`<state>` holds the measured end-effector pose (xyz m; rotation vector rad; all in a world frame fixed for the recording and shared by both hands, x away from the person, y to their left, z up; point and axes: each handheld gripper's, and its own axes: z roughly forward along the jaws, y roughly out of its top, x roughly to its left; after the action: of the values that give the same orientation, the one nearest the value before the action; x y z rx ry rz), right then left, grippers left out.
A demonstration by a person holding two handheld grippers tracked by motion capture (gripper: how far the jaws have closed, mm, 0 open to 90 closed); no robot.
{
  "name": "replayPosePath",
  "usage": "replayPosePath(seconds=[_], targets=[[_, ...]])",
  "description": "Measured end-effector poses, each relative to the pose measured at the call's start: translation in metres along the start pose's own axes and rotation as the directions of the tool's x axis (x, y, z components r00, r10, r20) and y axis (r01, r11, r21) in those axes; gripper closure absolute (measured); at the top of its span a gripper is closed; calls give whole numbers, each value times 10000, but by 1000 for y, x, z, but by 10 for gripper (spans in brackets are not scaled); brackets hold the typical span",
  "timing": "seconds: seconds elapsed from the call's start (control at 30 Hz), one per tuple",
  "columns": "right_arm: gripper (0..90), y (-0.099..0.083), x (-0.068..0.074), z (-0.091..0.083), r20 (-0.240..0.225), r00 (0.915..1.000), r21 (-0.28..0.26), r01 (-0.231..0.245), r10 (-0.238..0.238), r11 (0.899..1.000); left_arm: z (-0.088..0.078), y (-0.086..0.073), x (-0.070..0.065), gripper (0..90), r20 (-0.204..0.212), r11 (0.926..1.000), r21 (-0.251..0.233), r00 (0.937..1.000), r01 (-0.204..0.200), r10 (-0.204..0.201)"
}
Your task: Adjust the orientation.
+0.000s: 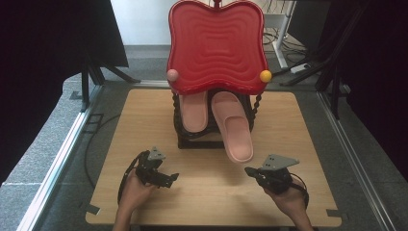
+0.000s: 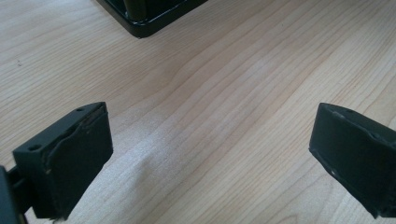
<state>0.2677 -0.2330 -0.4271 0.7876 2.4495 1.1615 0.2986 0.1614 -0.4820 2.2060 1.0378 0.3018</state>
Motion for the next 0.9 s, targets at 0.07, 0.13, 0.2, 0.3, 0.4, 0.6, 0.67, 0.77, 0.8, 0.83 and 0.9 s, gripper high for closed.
replayPosePath(seconds=[0.07,0.13,0.2,0.3,0.4,0.6,0.67,0.77,0.8,0.83,0.9], targets=[[899,0,-3,5,-12,10000,69,-29,29,10000,1,0,0,0,25,10000,20,10000,-24,24],[899,0,-5,10,-26,10000,93,21,-20,10000,1,0,0,0,20,10000,23,10000,-4,4],[898,2,-6,16,-1,10000,59,35,-35,10000,0,-1,1,0,4,10000,12,10000,7,-7],[899,6,-8,24,-15,10000,-50,20,-20,10000,-1,-1,2,0,-2,10000,-11,10000,31,-31],[899,11,-8,32,72,9998,-89,164,-163,9998,-1,-1,2,0,-9,10000,-12,10000,23,-23],[899,28,-13,46,235,9993,-368,302,-293,9989,-1,-1,2,0,-17,10000,-1,10000,24,-24],[899,33,-15,49,310,9991,-446,319,-305,9985,-1,-1,3,0,-23,10000,11,10000,46,-46],[899,39,-19,55,329,9989,-487,337,-321,9982,0,-2,3,0,-35,10000,26,10000,58,-58],[899,40,-20,57,271,9992,-556,303,-288,9980,0,-2,3,0,-37,10000,36,10000,60,-60],[899,41,-21,58,314,9992,-605,269,-250,9978,0,-2,3,0,-34,10000,41,10000,60,-60],[899,43,-22,60,309,9992,-635,261,-242,9976,0,-2,3,0,-35,10000,29,10000,59,-58]])
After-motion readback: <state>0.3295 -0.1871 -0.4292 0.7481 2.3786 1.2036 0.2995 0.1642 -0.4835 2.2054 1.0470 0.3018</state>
